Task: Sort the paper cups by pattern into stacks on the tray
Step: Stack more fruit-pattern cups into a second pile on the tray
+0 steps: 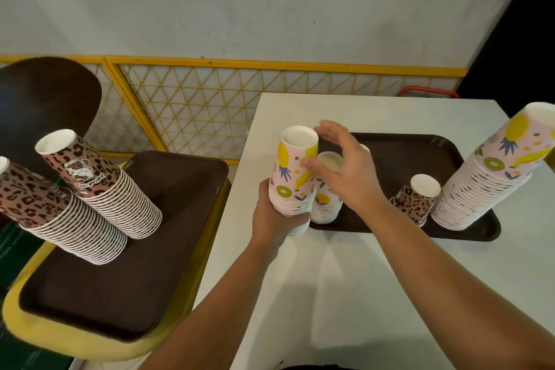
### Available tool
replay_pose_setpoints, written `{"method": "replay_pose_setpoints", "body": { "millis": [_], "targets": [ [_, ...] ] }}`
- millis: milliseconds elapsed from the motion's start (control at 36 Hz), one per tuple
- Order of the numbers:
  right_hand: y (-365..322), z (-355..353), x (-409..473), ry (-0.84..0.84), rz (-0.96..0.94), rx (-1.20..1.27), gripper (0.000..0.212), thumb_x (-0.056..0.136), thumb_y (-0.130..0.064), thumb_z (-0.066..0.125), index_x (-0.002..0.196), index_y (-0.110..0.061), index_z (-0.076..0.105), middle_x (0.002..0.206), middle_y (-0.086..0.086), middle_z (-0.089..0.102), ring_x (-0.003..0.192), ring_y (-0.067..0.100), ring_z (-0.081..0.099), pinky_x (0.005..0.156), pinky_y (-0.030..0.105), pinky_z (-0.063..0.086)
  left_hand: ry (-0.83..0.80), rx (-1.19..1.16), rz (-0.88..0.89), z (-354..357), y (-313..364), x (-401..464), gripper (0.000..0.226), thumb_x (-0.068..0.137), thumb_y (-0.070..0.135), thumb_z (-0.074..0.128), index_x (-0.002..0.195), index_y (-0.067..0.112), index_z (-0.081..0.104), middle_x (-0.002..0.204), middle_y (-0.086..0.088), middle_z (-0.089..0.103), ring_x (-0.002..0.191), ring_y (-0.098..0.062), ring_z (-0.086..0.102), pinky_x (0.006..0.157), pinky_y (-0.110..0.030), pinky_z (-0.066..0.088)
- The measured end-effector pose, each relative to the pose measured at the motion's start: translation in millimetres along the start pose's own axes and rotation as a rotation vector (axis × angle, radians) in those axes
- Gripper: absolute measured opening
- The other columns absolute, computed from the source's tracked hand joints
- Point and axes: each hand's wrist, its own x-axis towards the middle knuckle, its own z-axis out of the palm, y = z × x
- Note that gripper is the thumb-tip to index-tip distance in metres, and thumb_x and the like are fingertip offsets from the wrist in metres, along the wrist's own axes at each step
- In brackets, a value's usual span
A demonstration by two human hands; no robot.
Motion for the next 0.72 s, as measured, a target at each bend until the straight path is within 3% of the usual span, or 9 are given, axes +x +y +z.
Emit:
{"method": "replay_pose_setpoints", "body": {
  "millis": [56,222,306,417,500,639,722],
  "targets": [
    [-5.8,2.5,1.2,-0.038,0.007,0.028,0.068,0.071,-0.039,0.074,0.130,-0.024,0.045,0.117,-0.018,0.054,0.109,-0.004,0.050,0.090,0.008,0.039,-0.007,0.000,0.015,1.5,2.1,0.1,0.079,0.060,-0.003,0.087,0.116,0.032,0.042,0.105,0.015,0.060,0.099,-0.006,0.058,0.075,-0.018,0.047],
    [-11.9,6.6,1.0,-0.034,0.008,0.064,0.044,0.072,-0.032,0.076,0.109,-0.028,0.052,0.095,-0.019,0.059,0.087,-0.014,0.055,0.073,0.002,0.043,-0.018,0.006,0.022,3.5,5.4,1.3,0.078,0.060,-0.002,0.087,0.114,0.033,0.042,0.101,0.018,0.060,0.094,0.000,0.058,0.069,-0.011,0.047],
    [-12.4,6.0,2.0,0.000,-0.002,0.038,0.048,0.073,-0.033,0.075,0.114,-0.022,0.053,0.098,-0.016,0.059,0.087,-0.008,0.056,0.073,0.006,0.047,-0.028,0.017,0.024,3.4,5.3,1.9,0.079,0.060,-0.002,0.087,0.116,0.030,0.042,0.102,0.018,0.060,0.096,-0.001,0.058,0.072,-0.012,0.047],
    [-13.5,3.4,4.8,0.057,-0.029,0.008,0.049,0.074,-0.030,0.073,0.117,-0.016,0.052,0.098,-0.014,0.057,0.085,-0.007,0.055,0.071,0.003,0.045,-0.043,0.005,0.018,4.6,2.0,3.4,0.079,0.059,-0.003,0.087,0.119,0.027,0.044,0.109,0.012,0.062,0.106,-0.014,0.060,0.084,-0.026,0.051],
    [-14.7,-0.1,6.6,0.095,-0.034,0.016,0.048,0.075,-0.027,0.073,0.117,-0.014,0.053,0.099,-0.009,0.059,0.089,0.002,0.057,0.075,0.010,0.048,-0.044,0.014,0.016,6.1,0.9,4.5,0.081,0.060,-0.003,0.087,0.121,0.027,0.043,0.112,0.009,0.061,0.110,-0.017,0.058,0.091,-0.034,0.052],
    [-18.9,-7.5,11.1,0.145,-0.027,0.049,0.046,0.078,-0.026,0.070,0.119,-0.014,0.052,0.099,-0.010,0.059,0.084,-0.005,0.057,0.071,0.005,0.047,-0.048,0.042,0.011,7.1,-2.6,6.7,0.081,0.060,0.001,0.088,0.123,0.026,0.043,0.116,0.004,0.061,0.110,-0.020,0.058,0.094,-0.038,0.052],
    [-21.8,-13.8,15.1,0.192,-0.016,0.094,0.042,0.081,-0.027,0.067,0.119,-0.015,0.053,0.098,-0.010,0.060,0.085,-0.004,0.058,0.068,0.006,0.048,-0.041,0.055,0.007,7.3,-4.6,8.4,0.081,0.059,0.003,0.089,0.121,0.028,0.043,0.110,0.008,0.061,0.105,-0.014,0.059,0.088,-0.032,0.053]
  ]
}}
